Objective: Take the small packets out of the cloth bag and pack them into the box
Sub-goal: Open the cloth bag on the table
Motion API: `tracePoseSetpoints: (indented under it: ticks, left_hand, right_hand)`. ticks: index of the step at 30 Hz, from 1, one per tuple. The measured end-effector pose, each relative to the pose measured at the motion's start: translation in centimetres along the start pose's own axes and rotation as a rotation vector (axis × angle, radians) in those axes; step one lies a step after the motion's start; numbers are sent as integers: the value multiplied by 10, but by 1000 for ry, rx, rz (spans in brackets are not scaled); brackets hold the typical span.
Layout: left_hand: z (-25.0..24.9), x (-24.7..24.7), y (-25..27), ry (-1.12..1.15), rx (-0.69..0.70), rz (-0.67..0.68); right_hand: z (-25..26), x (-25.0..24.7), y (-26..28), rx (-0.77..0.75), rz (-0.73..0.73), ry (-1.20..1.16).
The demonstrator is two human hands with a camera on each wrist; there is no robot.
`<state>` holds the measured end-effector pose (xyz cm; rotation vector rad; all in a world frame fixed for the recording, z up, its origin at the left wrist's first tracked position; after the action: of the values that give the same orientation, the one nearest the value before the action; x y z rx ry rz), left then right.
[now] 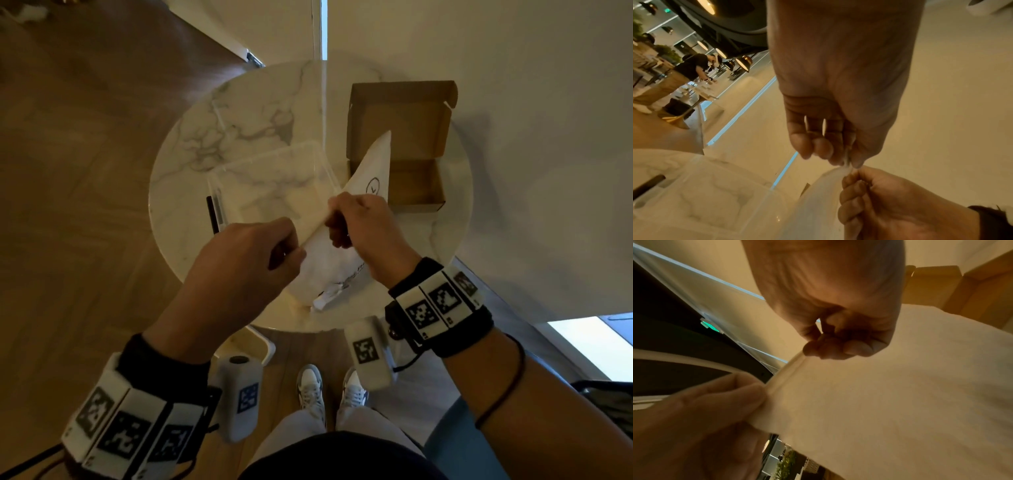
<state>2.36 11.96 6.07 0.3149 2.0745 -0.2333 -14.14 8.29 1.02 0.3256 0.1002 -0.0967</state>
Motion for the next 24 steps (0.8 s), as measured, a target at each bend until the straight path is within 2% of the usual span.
tracePoseSetpoints:
  ticks: [3, 6, 9, 11, 14, 18, 21, 24]
  left_hand:
    - [2, -4, 1, -116, 11, 4]
    - [5, -10, 1, -6, -41, 74]
    - [19, -9, -11, 330, -168, 78]
    - [32, -4, -26, 448, -242, 66]
    - [32, 14, -49, 495, -268, 181]
    - [12, 42, -67, 469, -222, 322]
    - [8, 51, -71, 563, -215, 310]
    - [7, 57, -67, 673, -187, 293]
  right_hand:
    - [0, 8, 1, -34, -29, -18]
    - [-6, 9, 3, -100, -3, 9]
    - [-13, -2, 6, -142, 208, 70]
    - [-15, -10, 9, -157, 378, 163]
    - [-14, -18, 12, -156, 494, 248]
    - [-15, -19, 12, -148, 588, 318]
    - [-19, -22, 13, -140, 547, 286]
    - [-22, -31, 7, -73, 324, 121]
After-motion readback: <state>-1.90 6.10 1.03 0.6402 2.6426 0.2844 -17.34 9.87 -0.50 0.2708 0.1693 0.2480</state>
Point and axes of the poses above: each hand's wrist, its own y-axis away from the middle knuckle, its own x-axis out of the palm, z = x × y, the point moved 1 cm from there along -y, towards the middle knuckle, and after that the axes turned 4 degrees about -z, right-handed, at the moved point
